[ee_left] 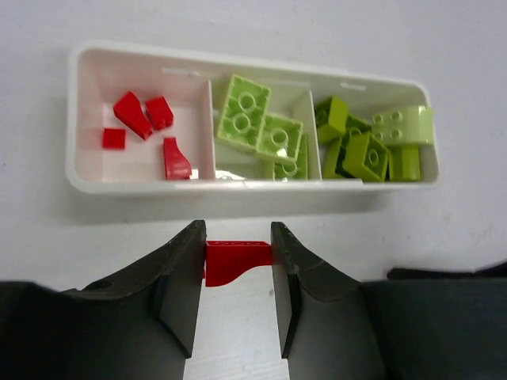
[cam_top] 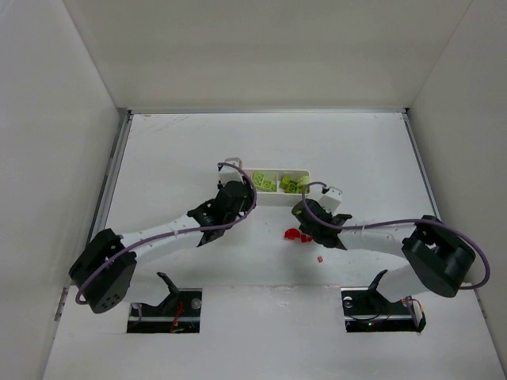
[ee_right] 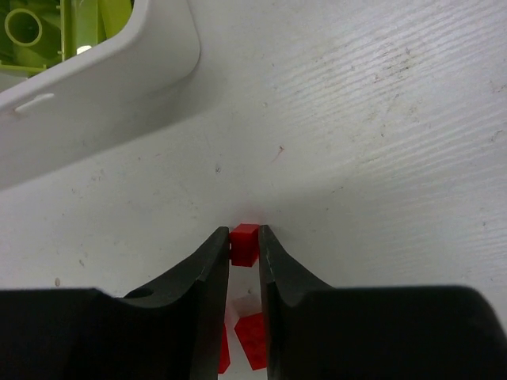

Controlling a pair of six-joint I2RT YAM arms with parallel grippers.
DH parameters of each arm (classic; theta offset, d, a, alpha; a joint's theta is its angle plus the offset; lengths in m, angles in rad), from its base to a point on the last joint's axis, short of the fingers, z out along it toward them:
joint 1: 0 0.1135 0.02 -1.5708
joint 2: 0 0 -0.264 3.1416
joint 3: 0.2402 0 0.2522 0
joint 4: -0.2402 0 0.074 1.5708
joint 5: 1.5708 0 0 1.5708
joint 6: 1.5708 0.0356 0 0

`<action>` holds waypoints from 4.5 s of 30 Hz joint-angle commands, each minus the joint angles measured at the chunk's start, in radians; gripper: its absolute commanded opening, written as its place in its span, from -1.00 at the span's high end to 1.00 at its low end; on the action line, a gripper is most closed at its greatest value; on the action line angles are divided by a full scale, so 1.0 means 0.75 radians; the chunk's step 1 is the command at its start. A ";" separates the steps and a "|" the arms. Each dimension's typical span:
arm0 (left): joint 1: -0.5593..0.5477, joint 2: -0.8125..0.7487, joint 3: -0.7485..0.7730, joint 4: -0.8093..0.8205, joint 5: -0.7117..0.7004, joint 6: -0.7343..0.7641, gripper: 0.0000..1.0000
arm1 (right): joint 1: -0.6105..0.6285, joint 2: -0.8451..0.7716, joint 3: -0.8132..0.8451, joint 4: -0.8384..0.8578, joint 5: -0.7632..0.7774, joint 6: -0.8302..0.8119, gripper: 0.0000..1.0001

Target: Sort the legos into containers by color

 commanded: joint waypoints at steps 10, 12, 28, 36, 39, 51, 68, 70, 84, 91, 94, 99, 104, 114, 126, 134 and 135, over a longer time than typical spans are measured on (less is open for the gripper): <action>0.289 0.354 0.296 0.094 0.052 0.036 0.54 | 0.111 -0.185 0.002 -0.054 0.074 -0.113 0.56; 0.305 0.387 0.315 0.098 0.040 0.042 0.44 | 0.119 -0.214 0.014 -0.050 0.074 -0.135 0.56; 0.246 -0.154 -0.039 0.067 0.015 0.026 0.04 | 0.035 0.160 0.464 0.404 -0.286 -0.432 0.55; 0.170 -0.527 -0.364 -0.145 -0.040 -0.080 0.04 | 0.000 0.510 0.805 0.414 -0.382 -0.426 0.53; 0.095 -0.605 -0.425 -0.178 -0.048 -0.135 0.03 | -0.006 0.577 0.893 0.410 -0.382 -0.424 0.48; -0.318 -0.272 -0.319 0.018 -0.128 -0.203 0.00 | -0.014 0.441 0.806 0.412 -0.303 -0.399 -0.04; -0.542 0.440 0.116 0.198 -0.007 -0.074 -0.13 | -0.010 -0.602 -0.213 0.051 0.078 -0.158 0.17; -0.542 0.493 0.149 0.204 -0.014 -0.062 -0.13 | -0.010 -0.680 -0.249 -0.003 0.082 -0.146 0.14; -0.509 0.686 0.282 0.175 -0.079 -0.021 -0.04 | -0.028 -0.948 -0.366 -0.093 -0.002 -0.109 -0.06; -0.470 0.719 0.284 0.147 -0.120 -0.027 -0.03 | 0.000 -0.789 -0.321 -0.107 -0.032 -0.101 -0.12; -0.466 0.729 0.286 0.139 -0.124 -0.019 0.08 | 0.041 -0.717 -0.311 -0.109 -0.034 -0.074 -0.11; -0.443 0.672 0.231 0.128 -0.126 -0.031 0.36 | 0.103 -0.619 -0.280 -0.109 -0.041 -0.054 -0.10; -0.394 0.447 0.119 0.122 -0.130 -0.039 0.39 | 0.172 -0.488 -0.205 -0.122 -0.026 -0.082 -0.12; -0.121 -0.028 -0.004 0.047 -0.120 -0.009 0.39 | 0.189 -0.331 -0.123 -0.097 -0.008 -0.127 -0.11; 0.236 0.187 0.122 0.136 0.056 0.022 0.35 | 0.230 -0.137 -0.023 -0.134 0.033 -0.127 -0.08; 0.283 0.348 0.208 0.159 0.076 0.075 0.11 | 0.264 -0.051 0.018 -0.187 0.070 -0.099 0.05; 0.283 0.352 0.208 0.159 0.076 0.071 0.04 | 0.268 -0.048 0.018 -0.193 0.074 -0.092 0.08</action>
